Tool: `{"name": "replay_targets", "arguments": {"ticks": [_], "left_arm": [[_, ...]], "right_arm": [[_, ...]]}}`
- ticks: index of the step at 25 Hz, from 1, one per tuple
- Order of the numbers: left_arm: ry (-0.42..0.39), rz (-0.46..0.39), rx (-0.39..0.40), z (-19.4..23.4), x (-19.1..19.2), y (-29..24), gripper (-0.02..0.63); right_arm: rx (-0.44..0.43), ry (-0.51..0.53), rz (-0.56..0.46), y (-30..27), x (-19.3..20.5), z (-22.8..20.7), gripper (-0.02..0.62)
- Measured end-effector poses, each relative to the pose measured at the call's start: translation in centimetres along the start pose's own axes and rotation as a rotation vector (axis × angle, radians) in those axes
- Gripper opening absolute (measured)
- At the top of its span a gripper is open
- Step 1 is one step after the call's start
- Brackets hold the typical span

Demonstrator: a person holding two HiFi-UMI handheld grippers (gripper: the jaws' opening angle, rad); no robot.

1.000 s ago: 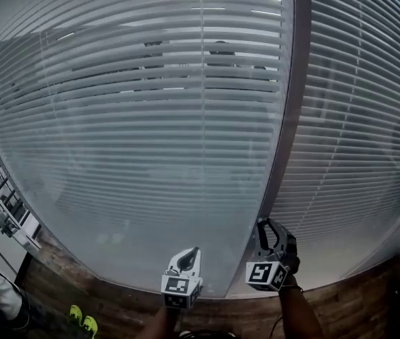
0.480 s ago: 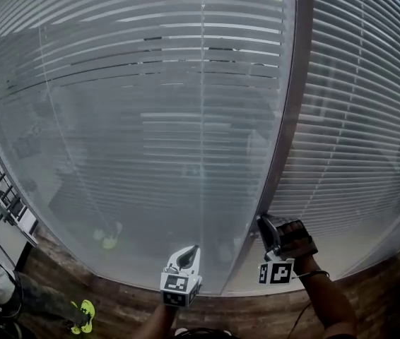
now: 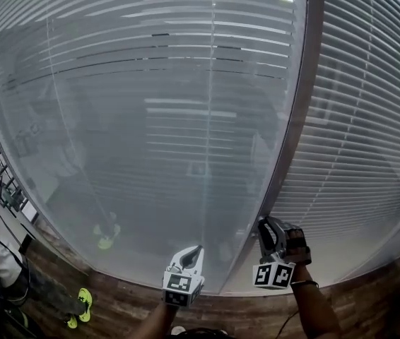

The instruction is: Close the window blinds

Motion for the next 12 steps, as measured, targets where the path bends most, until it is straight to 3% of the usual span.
{"name": "replay_targets", "arguments": {"ticks": [3, 9, 12], "left_arm": [[0.004, -0.005, -0.005, 0.1, 0.0, -0.2, 0.000], [0.008, -0.007, 0.001, 0.0, 0.0, -0.5, 0.000], [0.006, -0.007, 0.005, -0.2, -0.1, -0.7, 0.000]], "right_arm": [[0.037, -0.223, -0.019, 0.2, -0.2, -0.8, 0.142], [0.102, -1.041, -0.103, 0.5, 0.4, -1.7, 0.150], [0.160, -1.211, -0.072, 0.2, 0.7, -1.0, 0.149]]}}
Point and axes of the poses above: the fingertips, and each gripper's own axes: y backward along the fingers, z to its left, x out of its underside, the point moved 1 cm from there along y, backward along the fingers, and after that the axes turned 3 degrees about -z, right-handed, at the moved point
